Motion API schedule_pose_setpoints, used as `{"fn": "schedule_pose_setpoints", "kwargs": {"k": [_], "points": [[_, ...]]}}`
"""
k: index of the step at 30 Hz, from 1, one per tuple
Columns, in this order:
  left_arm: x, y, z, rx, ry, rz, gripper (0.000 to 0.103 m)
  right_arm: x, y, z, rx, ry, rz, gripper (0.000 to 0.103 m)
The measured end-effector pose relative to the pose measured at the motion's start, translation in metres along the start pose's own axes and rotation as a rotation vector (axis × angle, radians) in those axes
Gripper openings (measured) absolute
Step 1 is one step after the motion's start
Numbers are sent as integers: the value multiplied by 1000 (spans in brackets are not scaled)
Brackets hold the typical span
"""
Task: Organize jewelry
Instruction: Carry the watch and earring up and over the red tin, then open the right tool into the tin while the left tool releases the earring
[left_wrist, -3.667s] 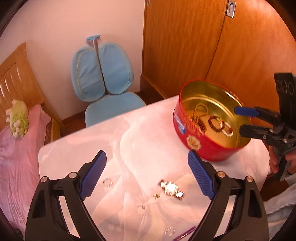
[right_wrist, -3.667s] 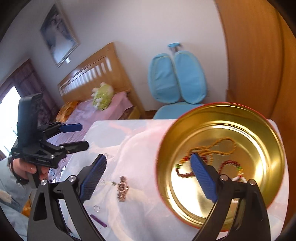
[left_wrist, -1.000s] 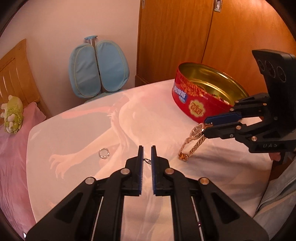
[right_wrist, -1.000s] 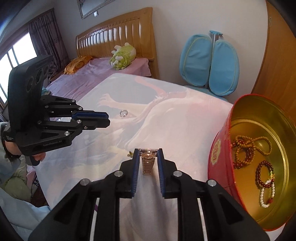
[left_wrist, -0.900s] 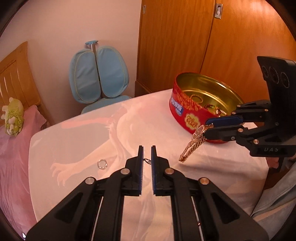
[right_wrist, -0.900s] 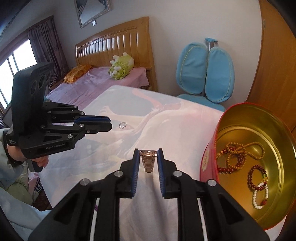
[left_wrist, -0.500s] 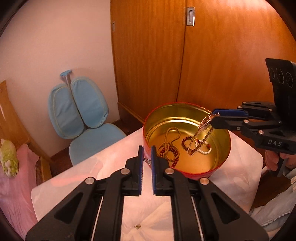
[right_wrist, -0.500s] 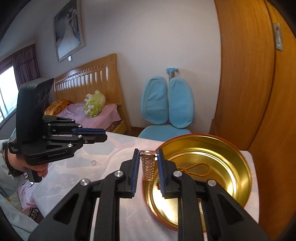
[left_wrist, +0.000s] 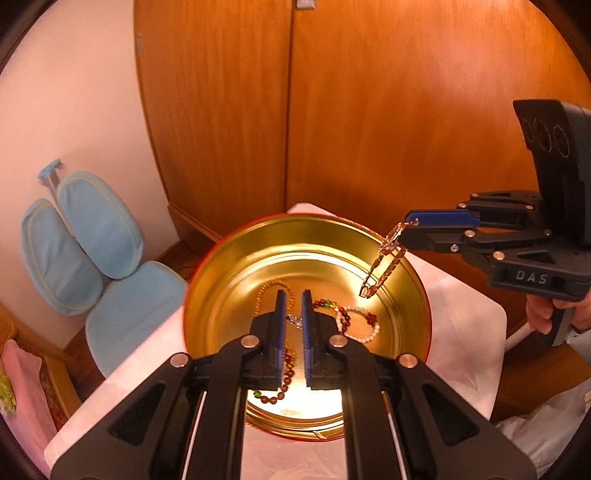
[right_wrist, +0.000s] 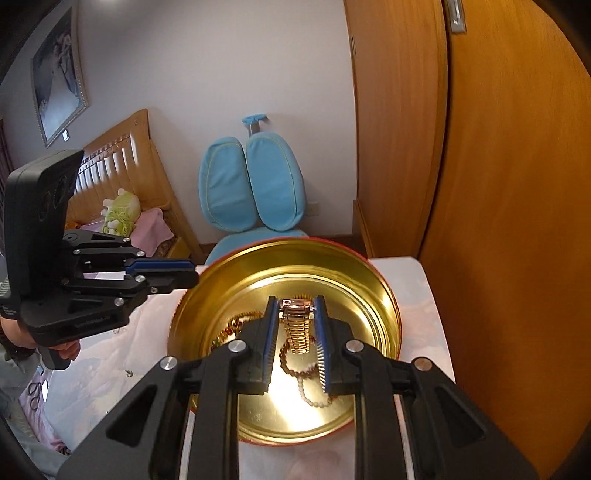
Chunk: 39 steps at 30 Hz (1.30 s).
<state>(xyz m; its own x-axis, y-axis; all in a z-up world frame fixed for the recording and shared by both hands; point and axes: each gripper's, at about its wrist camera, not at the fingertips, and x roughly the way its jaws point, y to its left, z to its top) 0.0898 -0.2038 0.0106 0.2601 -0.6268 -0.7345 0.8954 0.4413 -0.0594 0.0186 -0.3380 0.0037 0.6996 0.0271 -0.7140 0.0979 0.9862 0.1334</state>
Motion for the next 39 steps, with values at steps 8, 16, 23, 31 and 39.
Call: {"fn": "schedule_pose_setpoints", "kwargs": {"k": [8,16,23,31,39], "points": [[43,-13,-17,53,198,-91,8,42,6,-24,3,201,69,21],[82,-3,-29,17,342,-93,8,86,2,-30,33,295,49,21],[94,-2,-31,3,363,-87,8,105,-8,-21,45,318,33,21],[90,-6,-31,34,346,-56,11,108,-8,-18,43,306,8,37],[70,-16,-32,47,277,20,82,88,-6,-12,28,195,-22,80]]}}
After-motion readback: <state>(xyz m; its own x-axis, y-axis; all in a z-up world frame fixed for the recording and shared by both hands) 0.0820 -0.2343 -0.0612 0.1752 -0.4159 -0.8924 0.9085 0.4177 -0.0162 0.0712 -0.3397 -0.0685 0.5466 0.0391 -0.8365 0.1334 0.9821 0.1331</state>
